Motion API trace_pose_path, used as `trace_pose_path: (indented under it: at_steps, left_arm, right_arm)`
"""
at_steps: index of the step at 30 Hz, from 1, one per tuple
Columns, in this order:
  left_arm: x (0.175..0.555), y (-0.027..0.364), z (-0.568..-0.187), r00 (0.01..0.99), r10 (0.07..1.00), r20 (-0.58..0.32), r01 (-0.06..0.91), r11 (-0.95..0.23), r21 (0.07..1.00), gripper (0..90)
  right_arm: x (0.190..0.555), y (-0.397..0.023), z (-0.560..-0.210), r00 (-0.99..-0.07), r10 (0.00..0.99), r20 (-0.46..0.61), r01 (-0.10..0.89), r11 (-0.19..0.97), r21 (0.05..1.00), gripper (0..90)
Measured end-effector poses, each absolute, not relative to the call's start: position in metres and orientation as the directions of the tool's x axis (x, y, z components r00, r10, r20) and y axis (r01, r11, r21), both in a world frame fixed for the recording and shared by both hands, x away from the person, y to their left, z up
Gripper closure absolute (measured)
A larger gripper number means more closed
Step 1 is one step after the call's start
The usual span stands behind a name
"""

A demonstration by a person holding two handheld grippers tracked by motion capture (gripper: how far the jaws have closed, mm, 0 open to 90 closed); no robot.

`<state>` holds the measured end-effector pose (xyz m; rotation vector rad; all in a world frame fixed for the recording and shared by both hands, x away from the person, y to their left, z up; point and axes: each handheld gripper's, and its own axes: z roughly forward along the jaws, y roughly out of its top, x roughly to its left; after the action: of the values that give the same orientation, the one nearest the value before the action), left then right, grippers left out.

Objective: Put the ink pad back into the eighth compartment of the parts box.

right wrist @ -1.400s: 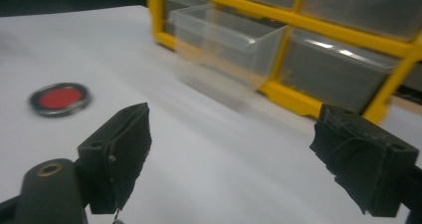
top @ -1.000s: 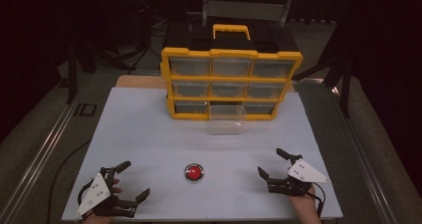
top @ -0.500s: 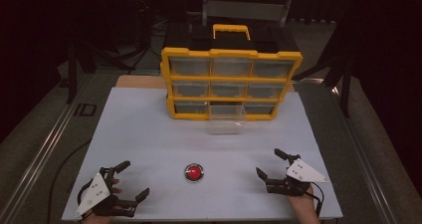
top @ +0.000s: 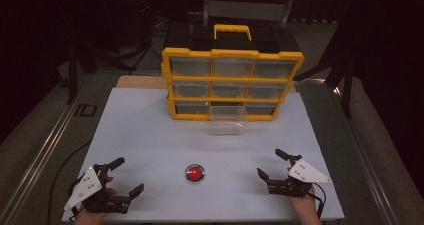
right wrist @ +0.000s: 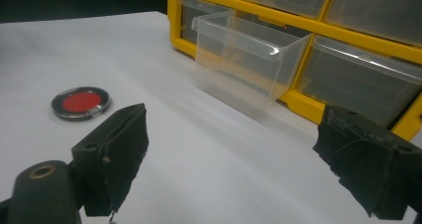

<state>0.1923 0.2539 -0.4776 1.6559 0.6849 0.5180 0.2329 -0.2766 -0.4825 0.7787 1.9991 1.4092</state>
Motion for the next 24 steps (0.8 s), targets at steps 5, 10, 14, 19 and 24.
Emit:
trace_pose_path:
  at_steps: [5, 10, 14, 19, 24]
  left_arm:
    - [0.195, 0.256, -0.463, 0.744, 0.667, -0.034, 0.147, -0.114, 0.983, 0.2]
    - [0.204, 0.251, -0.435, 0.781, 0.624, -0.003, 0.116, -0.141, 0.983, 0.1]
    - [0.211, 0.245, -0.42, 0.802, 0.597, 0.007, 0.106, -0.155, 0.982, 0.1]
    - [0.217, 0.235, -0.402, 0.829, 0.56, 0.016, 0.097, -0.173, 0.98, 0.1]
    - [0.224, 0.226, -0.386, 0.847, 0.53, 0.036, 0.077, -0.19, 0.979, 0.2]
  right_arm:
    - [0.233, -0.277, -0.481, -0.668, 0.735, -0.115, 0.134, 0.271, 0.953, 12.5]
    - [0.232, -0.277, -0.48, -0.673, 0.732, -0.107, 0.132, 0.261, 0.956, 12.5]
    - [0.232, -0.277, -0.479, -0.672, 0.733, -0.105, 0.13, 0.256, 0.958, 12.5]
    - [0.232, -0.277, -0.479, -0.674, 0.731, -0.107, 0.126, 0.257, 0.958, 12.5]
    - [0.232, -0.276, -0.478, -0.675, 0.729, -0.108, 0.123, 0.256, 0.959, 12.5]
